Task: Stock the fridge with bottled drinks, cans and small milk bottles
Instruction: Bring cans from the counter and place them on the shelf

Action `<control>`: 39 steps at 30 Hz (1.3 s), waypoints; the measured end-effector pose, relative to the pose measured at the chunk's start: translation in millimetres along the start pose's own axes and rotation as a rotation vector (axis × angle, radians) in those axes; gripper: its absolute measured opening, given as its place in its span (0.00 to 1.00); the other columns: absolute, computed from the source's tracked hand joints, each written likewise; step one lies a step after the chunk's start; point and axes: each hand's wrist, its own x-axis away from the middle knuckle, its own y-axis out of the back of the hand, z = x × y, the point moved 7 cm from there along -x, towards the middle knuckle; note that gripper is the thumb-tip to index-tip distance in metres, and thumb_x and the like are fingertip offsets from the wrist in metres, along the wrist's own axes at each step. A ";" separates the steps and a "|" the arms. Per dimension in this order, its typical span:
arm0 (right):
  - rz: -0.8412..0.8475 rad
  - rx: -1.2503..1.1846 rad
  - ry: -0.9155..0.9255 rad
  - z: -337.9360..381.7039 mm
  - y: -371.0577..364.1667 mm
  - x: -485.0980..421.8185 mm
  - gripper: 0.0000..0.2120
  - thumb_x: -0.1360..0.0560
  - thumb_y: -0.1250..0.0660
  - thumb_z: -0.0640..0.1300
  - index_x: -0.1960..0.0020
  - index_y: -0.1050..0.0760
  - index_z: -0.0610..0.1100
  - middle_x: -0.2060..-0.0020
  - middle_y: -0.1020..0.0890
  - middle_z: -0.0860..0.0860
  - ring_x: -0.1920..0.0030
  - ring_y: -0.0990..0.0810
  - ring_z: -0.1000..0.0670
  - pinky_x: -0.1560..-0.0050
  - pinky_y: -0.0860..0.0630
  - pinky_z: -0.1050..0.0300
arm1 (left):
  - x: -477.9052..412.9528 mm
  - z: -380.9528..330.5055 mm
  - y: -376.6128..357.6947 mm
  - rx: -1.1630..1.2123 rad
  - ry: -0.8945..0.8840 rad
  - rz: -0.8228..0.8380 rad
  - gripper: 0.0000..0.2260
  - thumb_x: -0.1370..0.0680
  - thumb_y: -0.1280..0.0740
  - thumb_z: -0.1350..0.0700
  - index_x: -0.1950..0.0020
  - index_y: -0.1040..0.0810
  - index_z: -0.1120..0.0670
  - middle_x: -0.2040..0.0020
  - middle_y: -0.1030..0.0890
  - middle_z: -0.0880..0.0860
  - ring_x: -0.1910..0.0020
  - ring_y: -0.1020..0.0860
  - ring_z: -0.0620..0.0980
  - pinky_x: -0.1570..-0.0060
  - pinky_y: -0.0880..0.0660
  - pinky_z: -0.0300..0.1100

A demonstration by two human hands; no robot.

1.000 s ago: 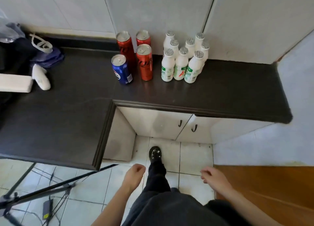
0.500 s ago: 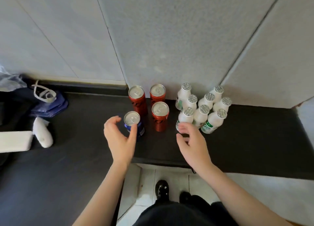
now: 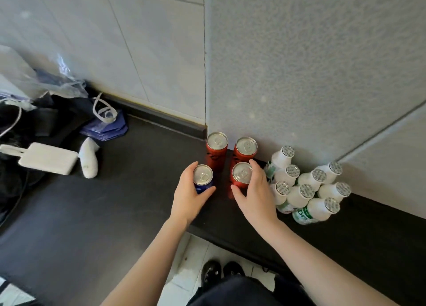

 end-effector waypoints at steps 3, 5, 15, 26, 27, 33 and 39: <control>0.020 0.020 0.056 -1.6 -2.0 -3.7 0.35 0.26 0.32 0.50 0.26 0.45 0.42 0.30 0.33 0.46 0.31 0.32 0.48 0.38 0.29 0.55 | 10.6 -0.7 4.8 0.021 0.040 -0.058 0.35 0.32 0.23 0.52 0.30 0.36 0.49 0.34 0.28 0.46 0.35 0.31 0.43 0.38 0.35 0.35; 0.028 0.004 0.088 -2.4 -2.4 -3.9 0.34 0.26 0.32 0.50 0.26 0.43 0.41 0.31 0.32 0.45 0.31 0.32 0.47 0.38 0.29 0.54 | 23.5 0.2 10.7 0.045 0.077 -0.111 0.34 0.32 0.23 0.53 0.30 0.35 0.49 0.36 0.27 0.44 0.36 0.30 0.42 0.39 0.35 0.35; 0.111 -0.260 0.307 9.9 -0.1 28.1 0.34 0.29 0.29 0.51 0.29 0.37 0.41 0.35 0.28 0.46 0.34 0.31 0.52 0.37 0.34 0.60 | 128.9 11.6 43.3 0.209 0.281 -0.381 0.30 0.32 0.23 0.56 0.35 0.33 0.47 0.43 0.27 0.34 0.43 0.28 0.31 0.43 0.28 0.32; 0.645 -0.480 0.466 60.3 -60.3 126.1 0.34 0.35 0.31 0.60 0.33 0.34 0.50 0.41 0.27 0.58 0.40 0.28 0.57 0.41 0.31 0.61 | 321.1 48.1 60.7 0.289 0.568 -0.687 0.28 0.33 0.23 0.59 0.39 0.30 0.43 0.46 0.24 0.34 0.45 0.25 0.36 0.48 0.25 0.34; 0.699 -0.481 0.471 67.0 -66.3 139.7 0.33 0.36 0.32 0.61 0.34 0.35 0.53 0.42 0.27 0.59 0.40 0.28 0.57 0.42 0.30 0.62 | 343.1 52.5 62.9 0.296 0.598 -0.736 0.28 0.33 0.23 0.59 0.39 0.30 0.42 0.46 0.24 0.34 0.45 0.25 0.36 0.48 0.25 0.34; 0.922 -0.422 0.536 105.6 -104.6 233.0 0.28 0.36 0.23 0.47 0.41 0.31 0.61 0.46 0.23 0.61 0.44 0.24 0.57 0.42 0.25 0.53 | 485.7 85.4 73.8 0.388 0.757 -1.071 0.28 0.34 0.22 0.59 0.43 0.29 0.37 0.47 0.24 0.34 0.46 0.24 0.36 0.54 0.25 0.31; 1.032 -0.398 0.661 149.0 -133.7 363.0 0.26 0.35 0.23 0.47 0.44 0.31 0.63 0.48 0.23 0.61 0.46 0.23 0.56 0.48 0.25 0.60 | 631.5 114.9 88.1 0.475 0.841 -1.318 0.27 0.34 0.23 0.58 0.43 0.29 0.38 0.46 0.24 0.37 0.47 0.24 0.37 0.59 0.28 0.25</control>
